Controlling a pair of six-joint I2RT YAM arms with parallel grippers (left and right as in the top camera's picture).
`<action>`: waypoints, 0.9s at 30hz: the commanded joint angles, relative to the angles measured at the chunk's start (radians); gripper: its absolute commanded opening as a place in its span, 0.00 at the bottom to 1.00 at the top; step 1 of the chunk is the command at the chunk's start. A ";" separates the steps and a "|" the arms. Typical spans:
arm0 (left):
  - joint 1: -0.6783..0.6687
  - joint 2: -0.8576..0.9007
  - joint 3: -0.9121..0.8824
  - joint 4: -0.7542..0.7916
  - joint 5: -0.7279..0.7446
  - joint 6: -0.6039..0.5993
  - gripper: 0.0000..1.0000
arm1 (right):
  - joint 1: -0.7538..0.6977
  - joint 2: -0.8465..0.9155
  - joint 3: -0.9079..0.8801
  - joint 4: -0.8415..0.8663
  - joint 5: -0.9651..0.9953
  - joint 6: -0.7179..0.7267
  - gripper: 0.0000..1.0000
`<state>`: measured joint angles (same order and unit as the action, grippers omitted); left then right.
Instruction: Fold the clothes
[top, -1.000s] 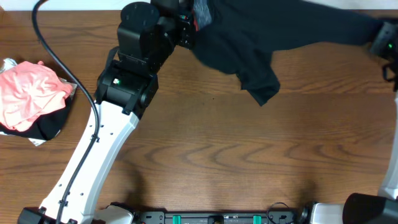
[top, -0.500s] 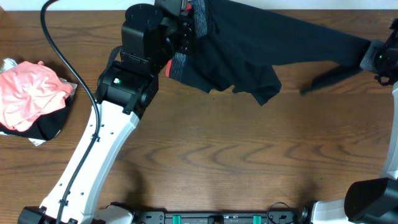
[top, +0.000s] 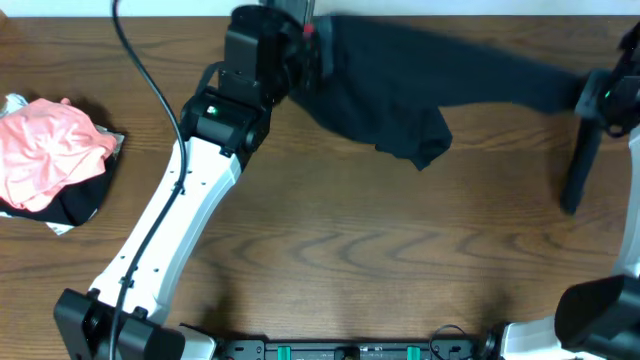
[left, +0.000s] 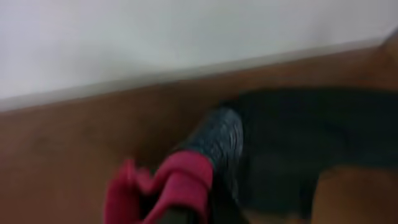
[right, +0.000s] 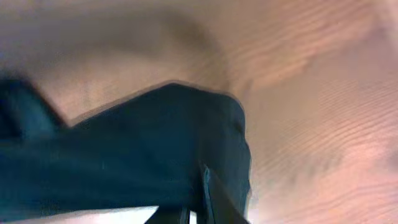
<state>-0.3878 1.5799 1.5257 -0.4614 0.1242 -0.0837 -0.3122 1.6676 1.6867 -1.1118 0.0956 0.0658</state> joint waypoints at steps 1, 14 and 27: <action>0.005 -0.042 0.019 -0.181 -0.001 -0.063 0.06 | -0.001 0.035 -0.005 -0.128 -0.072 -0.019 0.08; 0.005 -0.084 0.019 -0.665 -0.001 -0.110 0.11 | 0.020 0.041 -0.344 -0.208 -0.128 -0.018 0.23; 0.005 -0.084 0.019 -0.674 -0.001 -0.113 0.53 | 0.205 0.046 -0.345 0.213 -0.615 -0.202 0.31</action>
<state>-0.3870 1.5074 1.5249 -1.1366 0.1276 -0.1902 -0.1802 1.7092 1.3273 -0.9318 -0.4053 -0.0925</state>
